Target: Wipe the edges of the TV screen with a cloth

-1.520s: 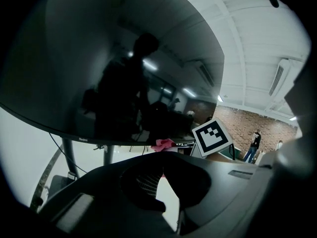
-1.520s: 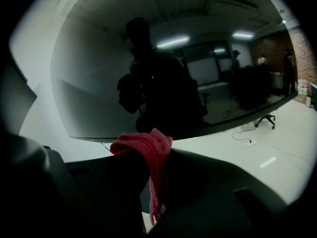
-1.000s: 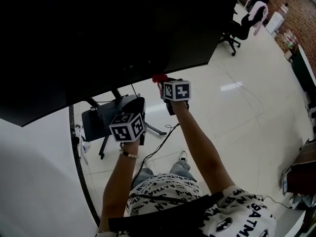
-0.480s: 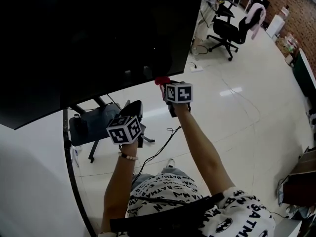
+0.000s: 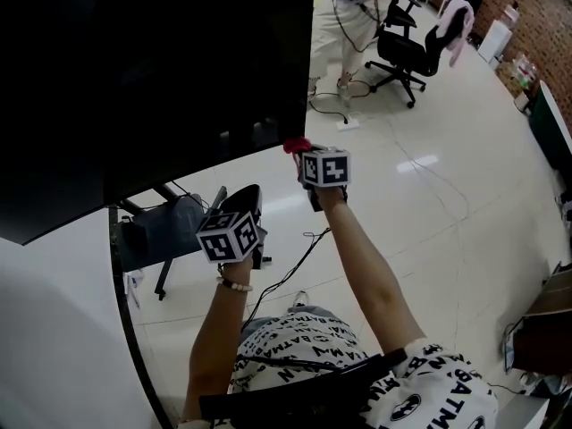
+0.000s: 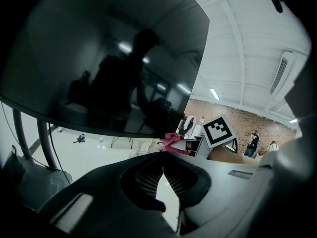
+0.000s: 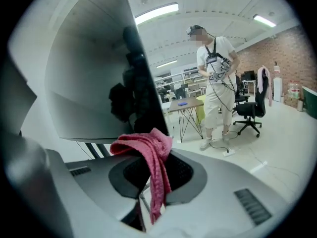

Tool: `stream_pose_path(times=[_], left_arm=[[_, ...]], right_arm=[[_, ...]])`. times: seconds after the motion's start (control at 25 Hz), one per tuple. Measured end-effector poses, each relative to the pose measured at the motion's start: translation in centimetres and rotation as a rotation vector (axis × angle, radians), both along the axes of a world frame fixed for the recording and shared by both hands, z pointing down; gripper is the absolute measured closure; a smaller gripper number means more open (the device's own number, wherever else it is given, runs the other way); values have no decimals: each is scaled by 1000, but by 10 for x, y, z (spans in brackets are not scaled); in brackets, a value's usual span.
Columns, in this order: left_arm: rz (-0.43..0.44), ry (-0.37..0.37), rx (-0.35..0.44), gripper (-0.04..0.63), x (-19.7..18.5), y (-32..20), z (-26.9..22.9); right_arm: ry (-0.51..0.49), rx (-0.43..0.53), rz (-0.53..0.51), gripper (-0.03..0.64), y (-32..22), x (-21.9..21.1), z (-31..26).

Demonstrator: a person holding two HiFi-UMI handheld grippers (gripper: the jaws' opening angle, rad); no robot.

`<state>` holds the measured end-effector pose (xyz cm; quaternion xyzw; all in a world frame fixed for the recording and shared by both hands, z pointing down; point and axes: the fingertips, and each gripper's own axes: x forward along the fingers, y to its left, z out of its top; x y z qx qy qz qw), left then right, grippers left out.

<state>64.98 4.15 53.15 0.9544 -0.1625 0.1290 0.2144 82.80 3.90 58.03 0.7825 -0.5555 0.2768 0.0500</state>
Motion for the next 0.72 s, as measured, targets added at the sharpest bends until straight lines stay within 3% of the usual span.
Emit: stream_pose_path(times=[0.24,0.44,0.72], left_arm=[[3,-12,-21,597,16,11,7],[-8,2,-19,597,11,10,-1],[-75,10,10,597,-39,-30,-8]], right_arm=[[5,11,35,541,18,26,-3],[16,36,46,541,35,21,-11],[33,38,-67,541,34,-49,-6]])
